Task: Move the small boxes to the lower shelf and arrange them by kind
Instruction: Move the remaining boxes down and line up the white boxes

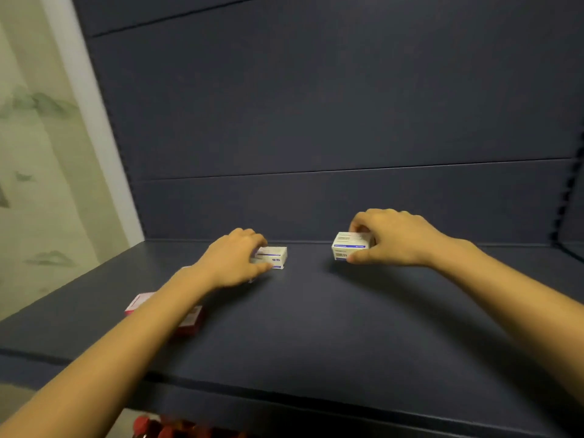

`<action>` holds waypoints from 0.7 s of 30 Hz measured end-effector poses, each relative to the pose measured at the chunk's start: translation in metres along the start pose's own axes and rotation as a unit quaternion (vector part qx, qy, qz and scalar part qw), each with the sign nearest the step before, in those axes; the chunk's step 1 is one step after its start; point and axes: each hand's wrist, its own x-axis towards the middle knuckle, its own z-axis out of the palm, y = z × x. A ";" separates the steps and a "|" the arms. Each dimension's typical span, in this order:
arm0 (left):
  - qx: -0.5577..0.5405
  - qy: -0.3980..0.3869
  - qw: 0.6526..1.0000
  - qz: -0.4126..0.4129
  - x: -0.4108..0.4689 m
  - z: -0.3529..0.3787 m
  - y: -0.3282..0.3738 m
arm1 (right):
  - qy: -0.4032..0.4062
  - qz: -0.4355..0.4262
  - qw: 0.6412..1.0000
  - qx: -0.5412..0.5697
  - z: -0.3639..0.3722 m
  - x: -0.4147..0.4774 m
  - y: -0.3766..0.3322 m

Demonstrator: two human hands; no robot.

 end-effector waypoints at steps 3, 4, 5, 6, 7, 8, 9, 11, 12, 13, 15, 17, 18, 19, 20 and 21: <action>-0.015 -0.040 0.999 0.015 0.027 0.009 -0.010 | 0.022 0.035 0.999 0.007 -0.001 -0.022 -0.003; -0.023 -0.058 0.998 0.016 0.034 0.011 -0.013 | 0.026 0.046 0.999 0.006 0.000 -0.029 -0.005; -0.028 -0.078 0.996 0.017 0.041 0.013 -0.015 | 0.032 0.056 0.998 0.006 0.002 -0.036 -0.006; -0.030 -0.098 0.995 0.020 0.047 0.014 -0.017 | 0.038 0.064 0.997 0.007 0.004 -0.043 -0.007; -0.030 -0.116 0.992 0.026 0.052 0.015 -0.018 | 0.045 0.072 0.996 0.009 0.006 -0.050 -0.009; -0.034 -0.129 0.991 0.033 0.056 0.016 -0.019 | 0.051 0.081 0.995 0.013 0.009 -0.056 -0.010; -0.043 -0.136 0.989 0.039 0.059 0.017 -0.020 | 0.056 0.090 0.994 0.017 0.011 -0.062 -0.010; -0.068 -0.141 0.987 0.043 0.063 0.016 -0.022 | 0.056 0.105 0.993 0.020 0.013 -0.072 -0.011; -0.080 -0.143 0.986 0.046 0.065 0.014 -0.022 | 0.055 0.113 0.992 0.018 0.013 -0.077 -0.011; -0.088 -0.142 0.985 0.049 0.066 0.012 -0.022 | 0.056 0.121 0.991 0.017 0.013 -0.081 -0.009; -0.093 -0.126 0.985 0.070 0.067 0.006 -0.016 | 0.063 0.137 0.988 0.020 0.012 -0.090 -0.006; -0.114 -0.089 0.984 0.102 0.067 -0.002 -0.004 | 0.072 0.153 0.985 0.024 0.008 -0.099 -0.001; -0.137 -0.071 0.981 0.121 0.066 -0.007 0.006 | 0.077 0.161 0.984 0.025 0.005 -0.104 0.002; -0.161 -0.056 0.975 0.141 0.064 -0.013 0.017 | 0.082 0.169 0.982 0.026 0.002 -0.109 0.005; -0.183 -0.045 0.968 0.163 0.061 -0.017 0.030 | 0.088 0.177 0.980 0.027 -0.002 -0.116 0.009; -0.201 -0.035 0.961 0.185 0.058 -0.022 0.044 | 0.094 0.185 0.978 0.027 -0.006 -0.123 0.013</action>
